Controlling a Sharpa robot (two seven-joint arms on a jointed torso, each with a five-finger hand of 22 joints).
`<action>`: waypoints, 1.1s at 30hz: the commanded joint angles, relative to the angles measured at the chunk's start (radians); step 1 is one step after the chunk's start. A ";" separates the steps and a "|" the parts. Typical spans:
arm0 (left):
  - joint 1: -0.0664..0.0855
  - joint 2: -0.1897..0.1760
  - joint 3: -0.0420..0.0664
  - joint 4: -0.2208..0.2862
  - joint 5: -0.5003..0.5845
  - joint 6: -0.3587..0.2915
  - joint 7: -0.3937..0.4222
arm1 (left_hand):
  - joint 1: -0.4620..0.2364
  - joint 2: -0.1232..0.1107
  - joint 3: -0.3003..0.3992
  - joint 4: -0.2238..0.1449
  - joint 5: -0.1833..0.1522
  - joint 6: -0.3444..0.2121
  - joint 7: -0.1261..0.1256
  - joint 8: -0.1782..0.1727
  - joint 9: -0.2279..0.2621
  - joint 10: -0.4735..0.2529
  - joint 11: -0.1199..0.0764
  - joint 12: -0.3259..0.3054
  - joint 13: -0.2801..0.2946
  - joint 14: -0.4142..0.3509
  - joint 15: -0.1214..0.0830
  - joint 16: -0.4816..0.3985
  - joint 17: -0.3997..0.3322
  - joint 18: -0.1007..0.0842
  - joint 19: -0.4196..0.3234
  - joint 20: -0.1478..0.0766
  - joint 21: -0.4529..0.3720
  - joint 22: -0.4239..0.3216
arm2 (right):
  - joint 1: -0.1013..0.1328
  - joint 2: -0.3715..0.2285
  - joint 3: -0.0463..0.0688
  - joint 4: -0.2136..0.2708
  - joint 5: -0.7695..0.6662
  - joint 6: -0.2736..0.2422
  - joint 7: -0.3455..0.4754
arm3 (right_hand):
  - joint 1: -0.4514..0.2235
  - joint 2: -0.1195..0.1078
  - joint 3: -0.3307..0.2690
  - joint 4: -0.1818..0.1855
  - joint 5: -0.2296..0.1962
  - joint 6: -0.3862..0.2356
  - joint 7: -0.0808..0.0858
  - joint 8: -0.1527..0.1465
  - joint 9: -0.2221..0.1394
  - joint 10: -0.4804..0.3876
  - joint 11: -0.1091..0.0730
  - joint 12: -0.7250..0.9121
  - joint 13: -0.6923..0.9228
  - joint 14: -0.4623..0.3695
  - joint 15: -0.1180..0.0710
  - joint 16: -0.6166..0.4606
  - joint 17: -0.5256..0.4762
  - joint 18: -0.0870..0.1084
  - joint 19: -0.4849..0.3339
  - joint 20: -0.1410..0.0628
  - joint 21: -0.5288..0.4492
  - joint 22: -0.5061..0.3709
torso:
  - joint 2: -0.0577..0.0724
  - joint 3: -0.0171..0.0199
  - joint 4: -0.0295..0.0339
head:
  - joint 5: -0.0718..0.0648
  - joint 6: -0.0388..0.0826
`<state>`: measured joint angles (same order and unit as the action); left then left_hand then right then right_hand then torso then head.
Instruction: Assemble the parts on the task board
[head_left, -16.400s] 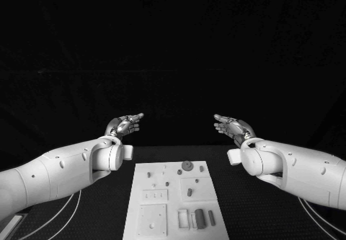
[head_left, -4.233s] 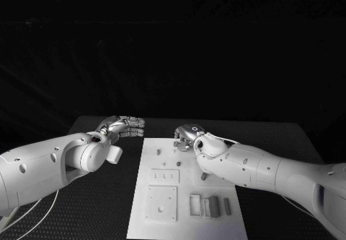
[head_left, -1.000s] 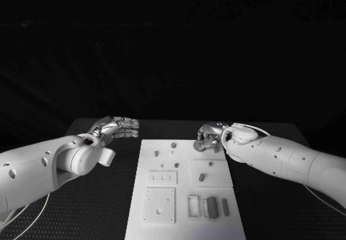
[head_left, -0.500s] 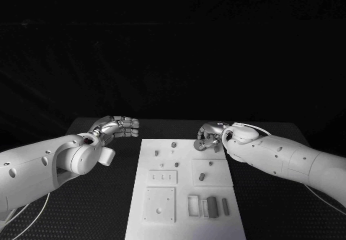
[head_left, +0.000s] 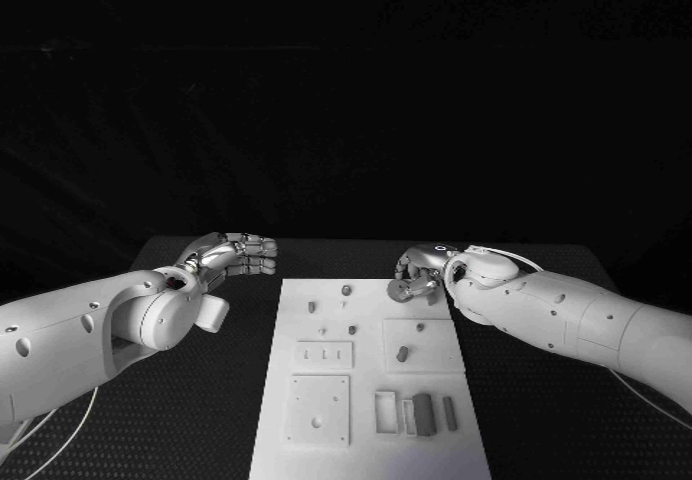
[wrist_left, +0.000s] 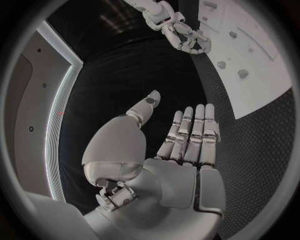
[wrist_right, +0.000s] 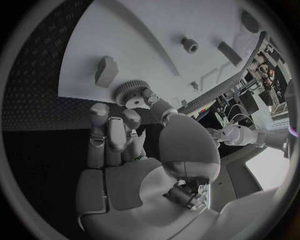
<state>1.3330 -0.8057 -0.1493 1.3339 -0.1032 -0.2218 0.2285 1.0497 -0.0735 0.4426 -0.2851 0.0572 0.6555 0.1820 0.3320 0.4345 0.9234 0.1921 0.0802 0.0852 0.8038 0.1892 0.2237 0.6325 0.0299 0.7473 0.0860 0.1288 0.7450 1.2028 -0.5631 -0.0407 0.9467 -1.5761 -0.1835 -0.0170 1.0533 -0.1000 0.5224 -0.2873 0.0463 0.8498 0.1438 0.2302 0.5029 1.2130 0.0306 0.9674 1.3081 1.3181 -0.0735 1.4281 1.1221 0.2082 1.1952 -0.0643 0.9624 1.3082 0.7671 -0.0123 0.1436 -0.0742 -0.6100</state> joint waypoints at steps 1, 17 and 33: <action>0.001 0.003 0.001 0.001 -0.004 0.016 0.008 | -0.001 0.007 -0.005 0.000 -0.004 0.002 0.030 -0.005 -0.001 0.006 0.000 -0.006 0.000 -0.004 0.004 -0.005 0.001 0.018 0.000 0.006 -0.007 0.001 | -0.010 -0.003 -0.006 -0.001 -0.010 0.032 -0.006 | 0.005 -0.009 -0.007 -0.001 0.003 -0.010 0.005 -0.007 -0.005 -0.010 0.004 0.006 0.006 -0.005 0.000 0.003 -0.003 0.054 -0.007 -0.001 0.003 0.019 | -0.001 -0.0003 0.0013 | -0.002 0.000; 0.001 0.002 0.001 0.000 -0.004 0.017 0.008 | -0.002 0.008 -0.005 0.000 -0.004 0.002 0.030 -0.006 -0.001 0.006 0.000 -0.006 0.000 -0.004 0.004 -0.005 0.001 0.018 0.000 0.006 -0.007 0.002 | -0.017 -0.010 -0.006 0.010 -0.024 0.049 -0.020 | 0.021 0.021 -0.003 -0.002 0.003 0.028 0.003 0.014 0.004 -0.014 0.003 0.014 -0.002 -0.004 0.001 0.009 0.001 0.054 -0.009 0.000 0.006 0.019 | 0.000 -0.0007 0.0009 | -0.004 -0.001; 0.001 -0.002 0.001 0.002 -0.004 0.016 0.004 | -0.002 0.008 -0.005 0.000 -0.004 0.001 0.030 -0.006 -0.002 0.005 0.000 -0.007 -0.001 -0.004 0.004 -0.005 0.001 0.019 0.000 0.006 -0.008 0.002 | -0.041 0.000 -0.006 -0.005 -0.094 0.053 -0.046 | 0.036 0.044 -0.011 -0.004 0.003 0.059 -0.011 0.032 0.016 -0.011 -0.010 0.021 -0.012 -0.003 -0.012 0.013 0.000 0.054 -0.011 0.001 0.012 0.020 | 0.001 -0.0009 0.0024 | -0.006 -0.010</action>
<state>1.3329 -0.8081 -0.1496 1.3328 -0.1039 -0.2200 0.2270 1.0497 -0.0735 0.4426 -0.2851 0.0572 0.6555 0.1820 0.3320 0.4338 0.9234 0.1921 0.0763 0.0852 0.8038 0.1892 0.2237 0.6320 0.0281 0.7473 0.0860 0.1248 0.7458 1.1884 -0.5646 -0.0313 0.9516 -1.6146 -0.2020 -0.0234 1.0858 -0.0665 0.5174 -0.2923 0.0424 0.8875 0.1176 0.2560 0.5178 1.2008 0.0283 0.9837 1.2966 1.3166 -0.0790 1.4349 1.1225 0.2007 1.1900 -0.0622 0.9701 1.3082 0.7670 -0.0129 0.1459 -0.0778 -0.6179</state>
